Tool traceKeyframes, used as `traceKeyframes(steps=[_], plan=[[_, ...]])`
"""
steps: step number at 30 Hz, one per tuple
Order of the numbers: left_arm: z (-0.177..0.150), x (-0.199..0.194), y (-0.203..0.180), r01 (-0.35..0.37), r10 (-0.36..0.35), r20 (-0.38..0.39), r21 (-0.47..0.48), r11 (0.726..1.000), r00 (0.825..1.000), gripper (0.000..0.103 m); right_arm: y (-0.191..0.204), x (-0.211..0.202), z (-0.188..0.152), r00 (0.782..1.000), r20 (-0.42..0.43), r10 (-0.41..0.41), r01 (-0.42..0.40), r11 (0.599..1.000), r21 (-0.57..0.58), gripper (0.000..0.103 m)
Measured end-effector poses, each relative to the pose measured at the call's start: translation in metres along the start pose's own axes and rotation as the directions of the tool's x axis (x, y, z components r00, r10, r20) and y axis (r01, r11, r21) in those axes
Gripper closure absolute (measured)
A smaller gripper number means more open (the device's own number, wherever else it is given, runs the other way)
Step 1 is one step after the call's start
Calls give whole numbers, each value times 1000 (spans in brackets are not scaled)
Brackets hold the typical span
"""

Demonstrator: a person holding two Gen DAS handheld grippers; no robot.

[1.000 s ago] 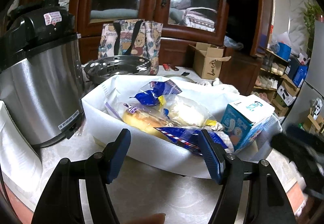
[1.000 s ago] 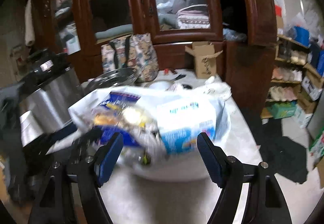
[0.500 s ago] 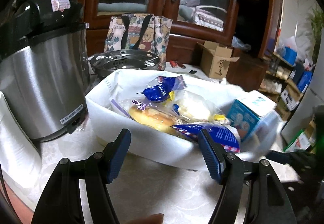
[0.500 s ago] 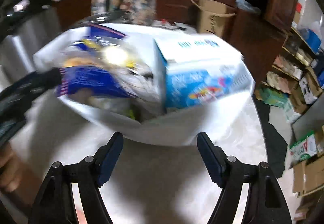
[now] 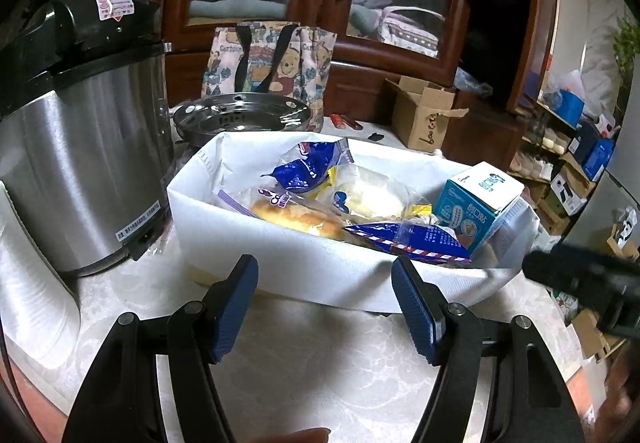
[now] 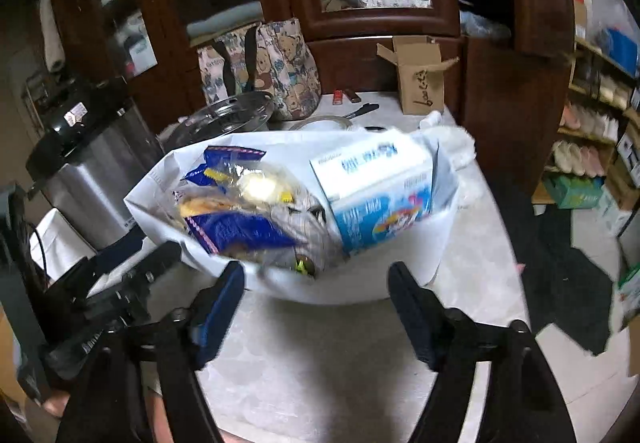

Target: Organize objects

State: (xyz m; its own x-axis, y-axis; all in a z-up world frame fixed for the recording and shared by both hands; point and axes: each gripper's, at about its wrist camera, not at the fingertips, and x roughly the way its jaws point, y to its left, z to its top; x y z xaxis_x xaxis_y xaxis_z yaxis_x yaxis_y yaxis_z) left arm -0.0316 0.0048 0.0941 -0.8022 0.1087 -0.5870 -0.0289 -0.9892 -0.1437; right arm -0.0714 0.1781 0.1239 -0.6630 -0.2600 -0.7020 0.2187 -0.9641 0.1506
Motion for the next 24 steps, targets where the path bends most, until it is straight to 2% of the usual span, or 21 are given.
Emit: traceKeyframes(steps=[3, 5, 7, 8, 11, 12, 16, 20, 22, 24], plan=[[1, 3, 2, -10, 10, -19, -8, 1000, 1000, 34, 13, 23, 20, 988, -122, -99, 98, 995, -19, 23], [1, 5, 4, -27, 27, -38, -15, 1000, 999, 34, 13, 42, 20, 964, -236, -122, 119, 993, -28, 23], [1, 8, 7, -45, 44, -56, -16, 999, 997, 34, 13, 60, 10, 929, -362, -81, 79, 997, -20, 23], [2, 10, 9, -53, 52, -66, -18, 998, 997, 34, 10, 67, 4, 911, -410, -32, 38, 999, 6, 23], [2, 12, 14, -50, 47, -93, -39, 998, 995, 34, -2, 77, -8, 886, -442, 141, -87, 986, 141, 23], [2, 12, 15, -48, 43, -98, -45, 998, 994, 34, -4, 81, -7, 882, -444, 157, -94, 983, 161, 23], [2, 13, 15, -56, 53, -106, -34, 998, 993, 34, -4, 88, 1, 905, -425, 27, 25, 993, 116, 23], [2, 11, 11, -71, 70, -88, -8, 997, 994, 34, 5, 81, -1, 937, -348, 39, -7, 996, 93, 23], [2, 7, 8, -69, 69, -67, 4, 998, 995, 34, 13, 75, -6, 955, -296, -14, 31, 998, 53, 23], [2, 3, 6, -64, 64, -50, 16, 998, 997, 34, 23, 70, -10, 963, -257, -79, 81, 997, -3, 23]])
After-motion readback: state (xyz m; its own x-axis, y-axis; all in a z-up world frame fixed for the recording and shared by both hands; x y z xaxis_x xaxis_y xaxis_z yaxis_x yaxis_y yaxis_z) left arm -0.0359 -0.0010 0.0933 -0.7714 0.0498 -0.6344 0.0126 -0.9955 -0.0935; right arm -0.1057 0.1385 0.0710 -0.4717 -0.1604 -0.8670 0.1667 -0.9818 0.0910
